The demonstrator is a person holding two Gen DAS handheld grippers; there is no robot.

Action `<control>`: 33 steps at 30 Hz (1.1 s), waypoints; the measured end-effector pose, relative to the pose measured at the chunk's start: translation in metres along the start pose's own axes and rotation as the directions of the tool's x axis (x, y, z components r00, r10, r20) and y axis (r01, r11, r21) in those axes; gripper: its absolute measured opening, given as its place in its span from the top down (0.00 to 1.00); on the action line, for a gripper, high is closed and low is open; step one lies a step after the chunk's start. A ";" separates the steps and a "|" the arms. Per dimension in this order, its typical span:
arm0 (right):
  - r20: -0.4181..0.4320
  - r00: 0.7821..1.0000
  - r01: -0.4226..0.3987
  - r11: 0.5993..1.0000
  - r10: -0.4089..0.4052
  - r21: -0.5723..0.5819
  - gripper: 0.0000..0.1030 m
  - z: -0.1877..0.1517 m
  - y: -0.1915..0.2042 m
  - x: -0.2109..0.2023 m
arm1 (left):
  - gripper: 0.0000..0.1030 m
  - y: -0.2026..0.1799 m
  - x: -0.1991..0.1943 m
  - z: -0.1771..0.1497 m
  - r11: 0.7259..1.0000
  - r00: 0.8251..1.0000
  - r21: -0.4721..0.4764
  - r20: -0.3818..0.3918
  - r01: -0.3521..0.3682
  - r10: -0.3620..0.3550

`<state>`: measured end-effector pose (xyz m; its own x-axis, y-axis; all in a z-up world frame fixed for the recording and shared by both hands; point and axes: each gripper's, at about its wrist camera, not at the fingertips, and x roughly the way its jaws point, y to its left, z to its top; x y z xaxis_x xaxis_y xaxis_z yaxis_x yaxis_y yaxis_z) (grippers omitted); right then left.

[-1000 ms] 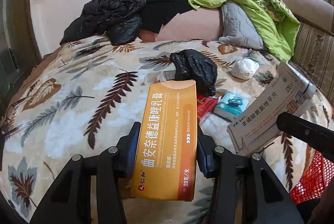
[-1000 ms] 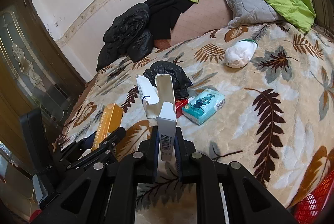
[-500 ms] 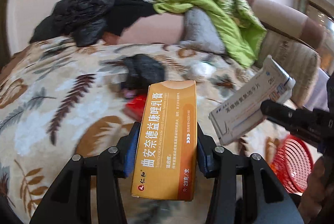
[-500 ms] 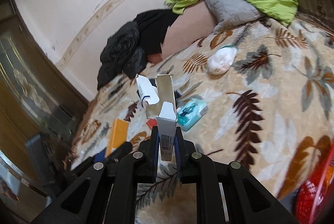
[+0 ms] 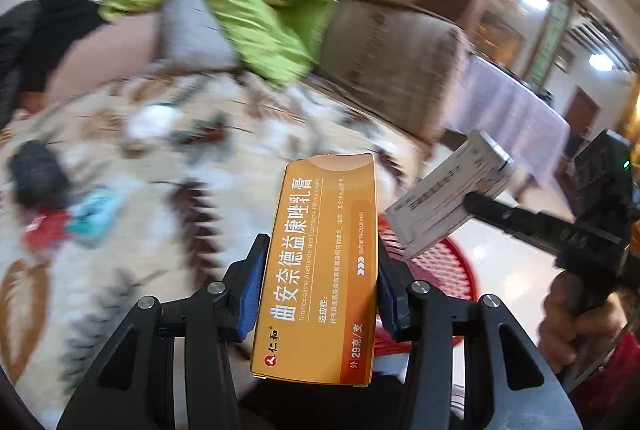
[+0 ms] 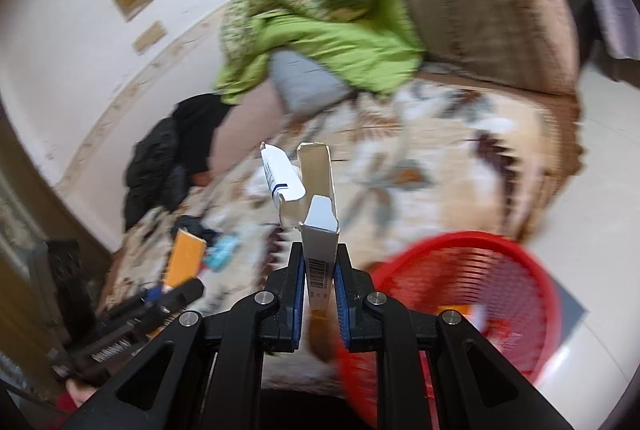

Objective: Collect trash
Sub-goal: 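Carry both boxes over the red basket and open both grippers to drop them, then grasp the red cigarette pack with the left gripper while the right grasps the teal tissue pack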

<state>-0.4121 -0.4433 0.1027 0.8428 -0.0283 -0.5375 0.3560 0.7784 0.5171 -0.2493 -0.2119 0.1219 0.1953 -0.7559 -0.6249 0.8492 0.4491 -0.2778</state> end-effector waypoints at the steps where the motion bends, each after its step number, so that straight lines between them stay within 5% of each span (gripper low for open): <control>1: -0.001 1.000 0.017 1.000 -0.017 0.010 0.86 -0.001 -0.008 -0.003 | 0.55 -0.011 0.010 0.004 1.000 0.999 0.010 -0.021 0.027 -0.027; 8: -0.029 0.994 0.112 0.986 -0.109 0.123 0.83 -0.008 -0.059 -0.003 | 0.49 -0.066 0.065 0.010 0.992 0.985 0.075 -0.148 0.105 -0.093; 11: -0.027 0.991 0.134 0.979 -0.132 0.153 0.67 -0.007 -0.067 -0.003 | 0.37 -0.072 0.076 0.008 0.991 0.981 0.075 -0.170 0.112 -0.098; 14: -0.019 0.991 0.136 0.980 -0.135 0.144 0.67 -0.006 -0.068 -0.004 | 0.37 -0.067 0.071 0.006 0.991 0.982 0.073 -0.158 0.116 -0.104; 25: -0.069 0.997 0.035 0.998 -0.031 0.055 0.61 -0.006 -0.014 0.026 | 0.35 0.006 0.022 -0.001 0.999 0.996 0.014 -0.079 -0.046 0.047; 33: -0.171 0.985 -0.047 0.996 0.034 -0.075 0.59 -0.011 0.059 0.074 | 0.35 0.099 -0.018 -0.013 0.969 0.973 -0.085 -0.020 -0.232 0.231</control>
<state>-0.3334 -0.3920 0.0862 0.7730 0.1057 -0.6256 0.2841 0.8239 0.4903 -0.1753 -0.1484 0.0962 0.3764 -0.6219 -0.6867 0.7356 0.6512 -0.1865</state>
